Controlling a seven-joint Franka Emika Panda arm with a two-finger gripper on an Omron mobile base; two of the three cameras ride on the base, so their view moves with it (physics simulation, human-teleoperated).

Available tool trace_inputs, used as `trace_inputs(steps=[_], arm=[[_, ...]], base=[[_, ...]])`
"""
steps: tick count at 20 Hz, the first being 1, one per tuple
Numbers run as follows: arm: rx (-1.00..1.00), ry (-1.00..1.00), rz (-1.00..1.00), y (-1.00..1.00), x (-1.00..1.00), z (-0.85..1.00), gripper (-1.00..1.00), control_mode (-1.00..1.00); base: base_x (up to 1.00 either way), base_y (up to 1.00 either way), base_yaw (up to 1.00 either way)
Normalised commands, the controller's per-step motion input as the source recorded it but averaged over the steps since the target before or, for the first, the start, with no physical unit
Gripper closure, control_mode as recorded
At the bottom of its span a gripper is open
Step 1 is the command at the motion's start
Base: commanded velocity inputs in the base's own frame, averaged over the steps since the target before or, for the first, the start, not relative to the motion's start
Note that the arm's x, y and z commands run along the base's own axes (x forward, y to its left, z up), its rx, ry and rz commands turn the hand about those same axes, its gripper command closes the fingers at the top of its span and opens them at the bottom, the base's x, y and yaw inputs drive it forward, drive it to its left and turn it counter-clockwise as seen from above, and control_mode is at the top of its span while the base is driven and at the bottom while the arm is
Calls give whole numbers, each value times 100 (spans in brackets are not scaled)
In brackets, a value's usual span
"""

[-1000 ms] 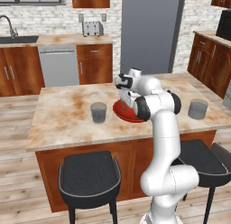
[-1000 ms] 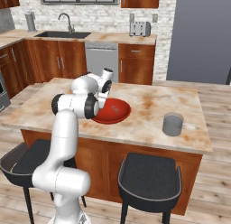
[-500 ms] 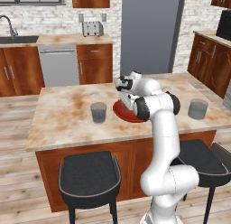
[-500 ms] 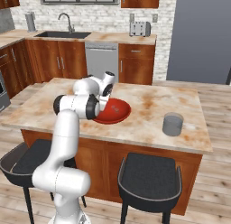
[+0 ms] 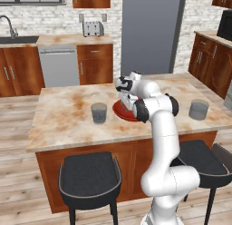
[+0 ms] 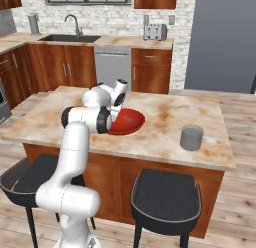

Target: There are four ice cubes in the ice bowl. Place two ice cubes in each glass of water.

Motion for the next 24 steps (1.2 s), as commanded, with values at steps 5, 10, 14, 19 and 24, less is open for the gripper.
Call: trace_inputs(steps=[5,10,14,19,24], arm=[[3,-1,-3,23,-18,-27,100,-100],[0,-2,-10,12,-23,-13,100,-100],[0,0,-10,0,-9,7,100,-100],[1,1,2,12,-37,86,100,-100],[0,5,29,43,-59,76,100,-100]], base=[[0,0,0],[0,0,0],[0,0,0],[0,0,0],[0,0,0]])
